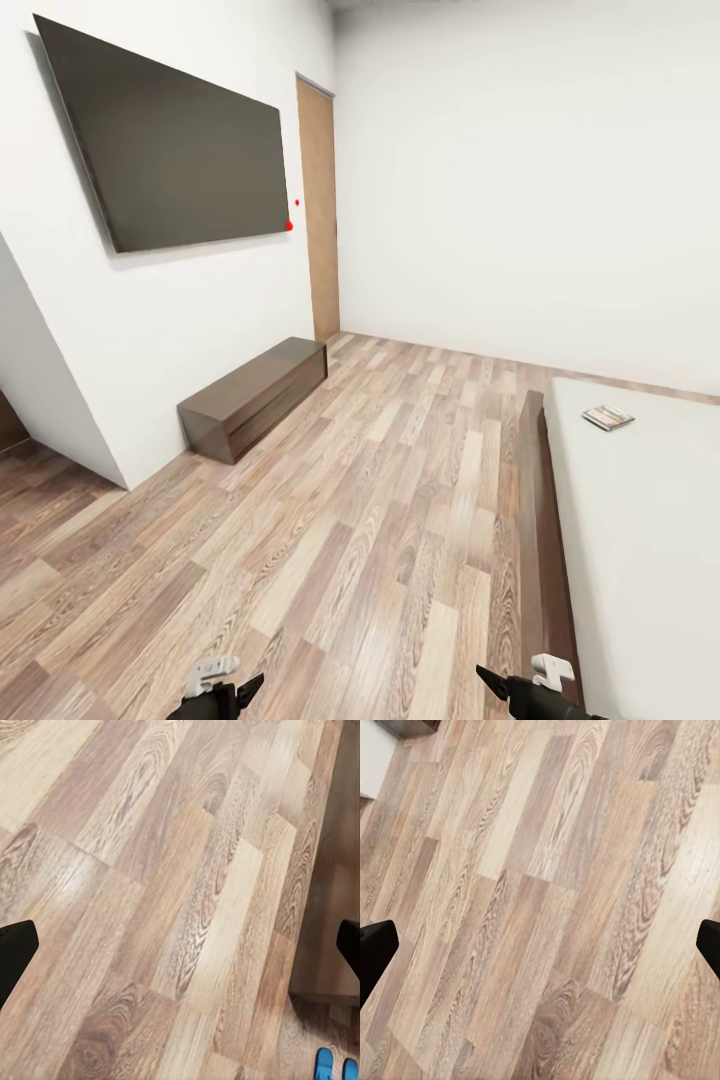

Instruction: In the bedroom, move the book from the bed onto either nightstand, and place the two sandals side by side next to the bed.

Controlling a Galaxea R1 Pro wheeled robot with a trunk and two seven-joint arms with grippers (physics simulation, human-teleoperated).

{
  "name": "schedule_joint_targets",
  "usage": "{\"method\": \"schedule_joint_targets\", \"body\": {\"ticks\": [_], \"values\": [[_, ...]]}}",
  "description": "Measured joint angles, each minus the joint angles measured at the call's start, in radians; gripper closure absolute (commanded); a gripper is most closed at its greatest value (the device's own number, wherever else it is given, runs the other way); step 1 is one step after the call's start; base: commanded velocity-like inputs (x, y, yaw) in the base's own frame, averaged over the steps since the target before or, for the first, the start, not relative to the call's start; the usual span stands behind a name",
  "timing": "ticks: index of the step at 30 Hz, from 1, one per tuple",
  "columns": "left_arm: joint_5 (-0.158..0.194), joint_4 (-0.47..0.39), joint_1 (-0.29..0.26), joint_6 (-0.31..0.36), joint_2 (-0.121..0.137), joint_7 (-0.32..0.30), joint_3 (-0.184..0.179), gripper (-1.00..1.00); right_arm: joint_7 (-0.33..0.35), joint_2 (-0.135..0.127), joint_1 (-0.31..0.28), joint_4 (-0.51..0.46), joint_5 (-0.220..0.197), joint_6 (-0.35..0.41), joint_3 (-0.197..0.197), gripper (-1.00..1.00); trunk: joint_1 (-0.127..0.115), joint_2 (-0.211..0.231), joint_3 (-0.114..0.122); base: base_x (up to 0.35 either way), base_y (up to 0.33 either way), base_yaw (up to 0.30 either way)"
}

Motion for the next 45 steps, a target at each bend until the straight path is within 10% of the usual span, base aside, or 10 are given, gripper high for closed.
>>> {"method": "schedule_joint_targets", "body": {"ticks": [26,45], "values": [[0.0,0.0,0.0,0.0,0.0,0.0,0.0,-1.0,0.0,0.0,0.0,0.0,0.0,0.0,0.0,-1.0,0.0,0.0,0.023,0.003,0.0,0.0],[0.002,0.0,0.0,0.0,0.0,0.004,0.001,-1.0,-0.002,0.0,0.0,0.0,0.0,0.0,0.0,-1.0,-0.001,0.0,0.024,0.307,0.0,0.0]]}}
